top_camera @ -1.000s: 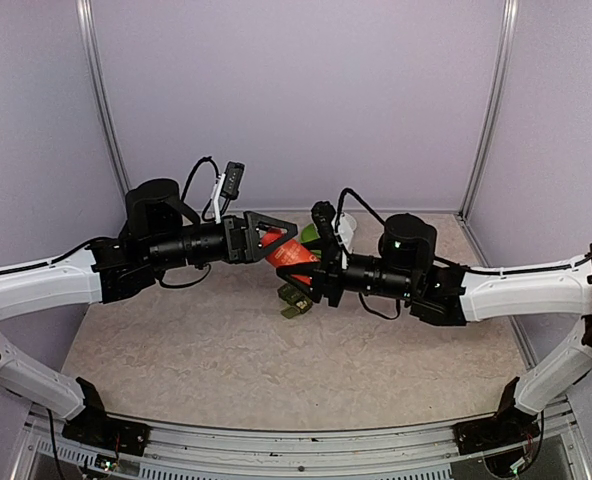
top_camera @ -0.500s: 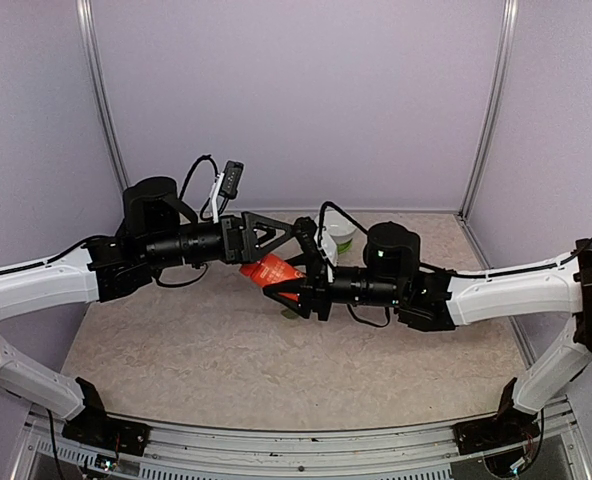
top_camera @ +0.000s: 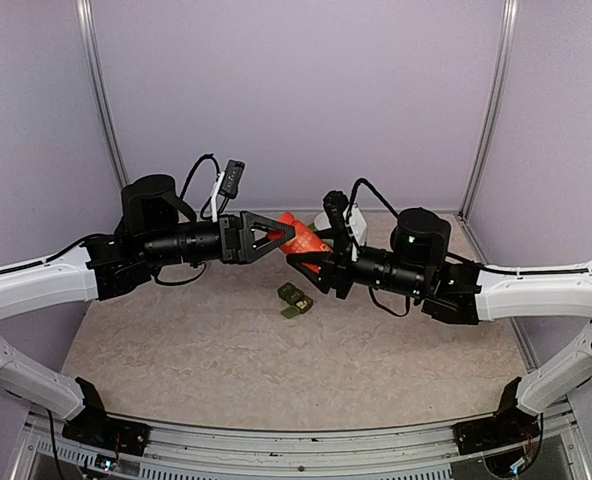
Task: Sort the pills into containers
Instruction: Screw the lid of the pill bottle onto the pill bottle.
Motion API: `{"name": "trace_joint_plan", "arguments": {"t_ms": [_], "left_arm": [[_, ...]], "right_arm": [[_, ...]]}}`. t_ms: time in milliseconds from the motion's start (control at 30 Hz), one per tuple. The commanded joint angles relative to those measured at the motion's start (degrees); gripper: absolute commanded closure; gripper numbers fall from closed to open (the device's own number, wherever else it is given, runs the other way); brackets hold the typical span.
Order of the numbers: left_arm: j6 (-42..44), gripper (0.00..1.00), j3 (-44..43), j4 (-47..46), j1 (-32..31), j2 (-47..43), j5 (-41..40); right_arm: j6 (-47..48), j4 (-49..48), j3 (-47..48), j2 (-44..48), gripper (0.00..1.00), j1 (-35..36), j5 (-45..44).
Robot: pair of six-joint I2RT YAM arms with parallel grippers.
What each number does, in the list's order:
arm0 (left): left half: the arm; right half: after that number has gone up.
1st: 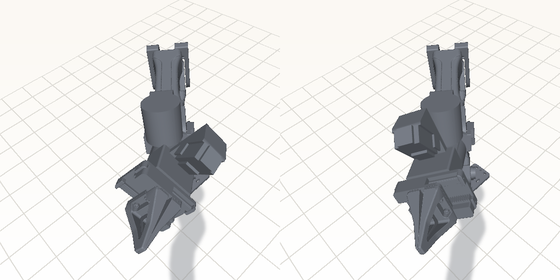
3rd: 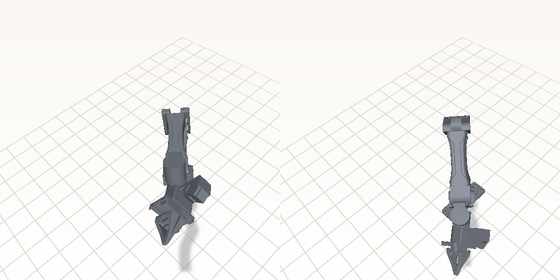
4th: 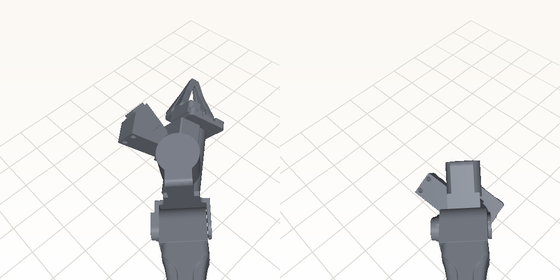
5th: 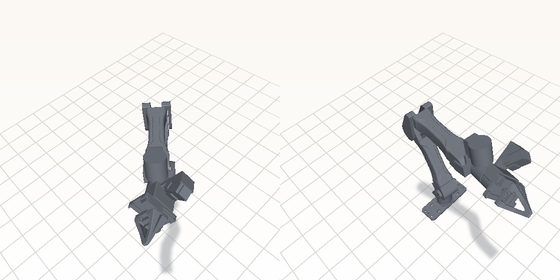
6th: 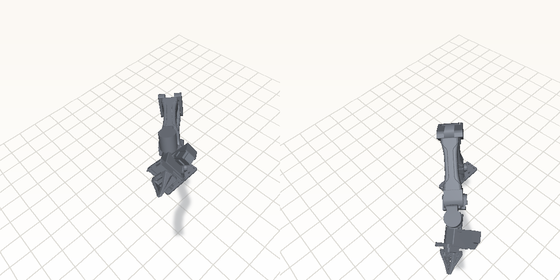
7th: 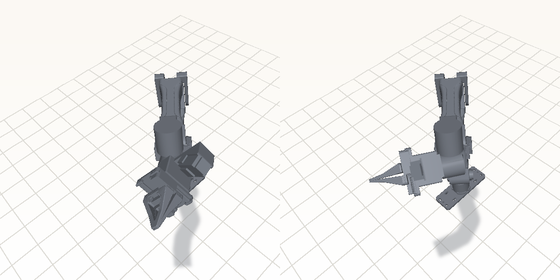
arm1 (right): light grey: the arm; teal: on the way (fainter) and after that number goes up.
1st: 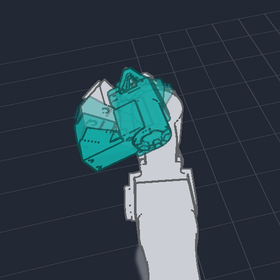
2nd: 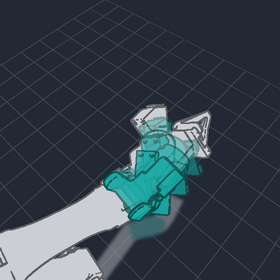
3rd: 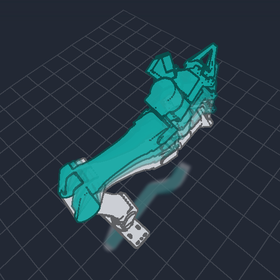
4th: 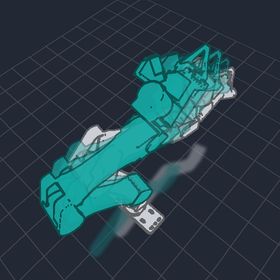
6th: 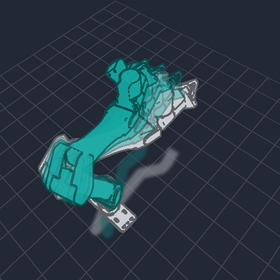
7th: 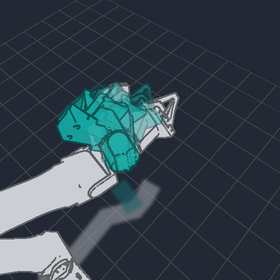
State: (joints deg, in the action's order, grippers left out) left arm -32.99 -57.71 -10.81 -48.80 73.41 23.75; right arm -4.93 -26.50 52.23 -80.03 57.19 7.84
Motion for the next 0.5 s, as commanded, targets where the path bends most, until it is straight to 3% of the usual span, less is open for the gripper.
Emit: {"name": "trace_joint_plan", "arguments": {"t_ms": [0, 467], "left_arm": [[0.4, 0.01, -1.5, 0.3, -0.6, 0.1, 2.0], [1.1, 0.01, -2.8, -1.4, -0.7, 0.0, 2.5]], "right_arm": [[0.7, -0.8, 0.4, -0.5, 0.81, -0.3, -2.4], [2.6, 1.7, 2.7, -7.6, 0.81, 1.9, 5.4]]}}
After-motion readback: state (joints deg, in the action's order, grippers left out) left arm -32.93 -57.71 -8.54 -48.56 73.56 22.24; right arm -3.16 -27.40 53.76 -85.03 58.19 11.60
